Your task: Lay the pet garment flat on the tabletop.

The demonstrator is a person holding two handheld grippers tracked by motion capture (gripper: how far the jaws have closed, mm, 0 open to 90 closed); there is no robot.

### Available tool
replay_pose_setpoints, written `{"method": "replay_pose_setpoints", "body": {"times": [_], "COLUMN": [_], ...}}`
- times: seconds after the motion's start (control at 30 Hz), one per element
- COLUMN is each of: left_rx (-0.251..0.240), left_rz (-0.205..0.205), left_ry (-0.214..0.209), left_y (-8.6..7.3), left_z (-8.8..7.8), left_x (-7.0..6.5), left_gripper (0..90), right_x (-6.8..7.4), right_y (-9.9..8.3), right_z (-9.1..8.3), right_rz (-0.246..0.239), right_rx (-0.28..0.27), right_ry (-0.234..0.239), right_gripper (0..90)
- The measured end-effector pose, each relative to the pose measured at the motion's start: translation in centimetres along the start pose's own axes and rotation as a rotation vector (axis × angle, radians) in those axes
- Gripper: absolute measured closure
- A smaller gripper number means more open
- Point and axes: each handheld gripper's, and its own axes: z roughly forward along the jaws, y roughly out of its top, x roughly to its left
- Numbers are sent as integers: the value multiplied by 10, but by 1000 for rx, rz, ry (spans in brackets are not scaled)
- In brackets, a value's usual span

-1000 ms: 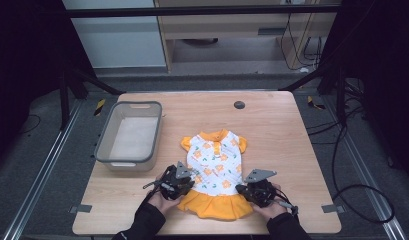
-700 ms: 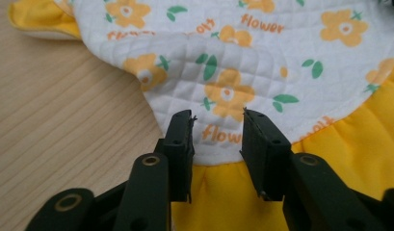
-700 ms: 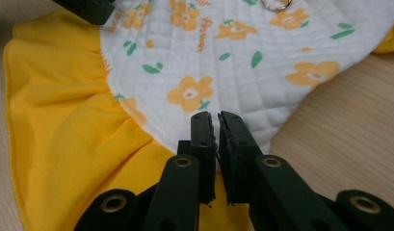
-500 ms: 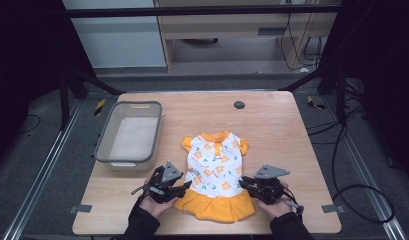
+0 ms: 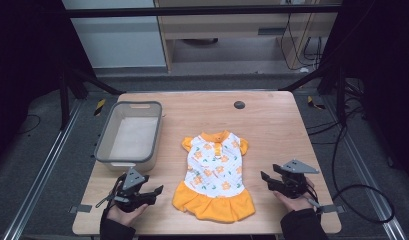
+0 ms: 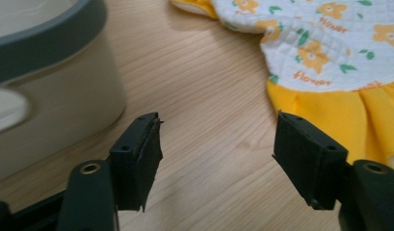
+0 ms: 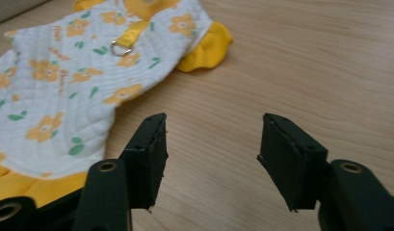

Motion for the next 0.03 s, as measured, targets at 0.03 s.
{"method": "replay_pose_setpoints", "body": {"times": [0.03], "left_rx": [-3], "left_rz": [-5], "left_ry": [9], "left_y": [-3], "left_z": [-1], "left_x": [3], "left_gripper": [304], "right_x": [-3], "right_y": [-1], "right_z": [-2], "right_rz": [20], "right_rx": [-5], "right_ry": [-10], "right_gripper": [388]}}
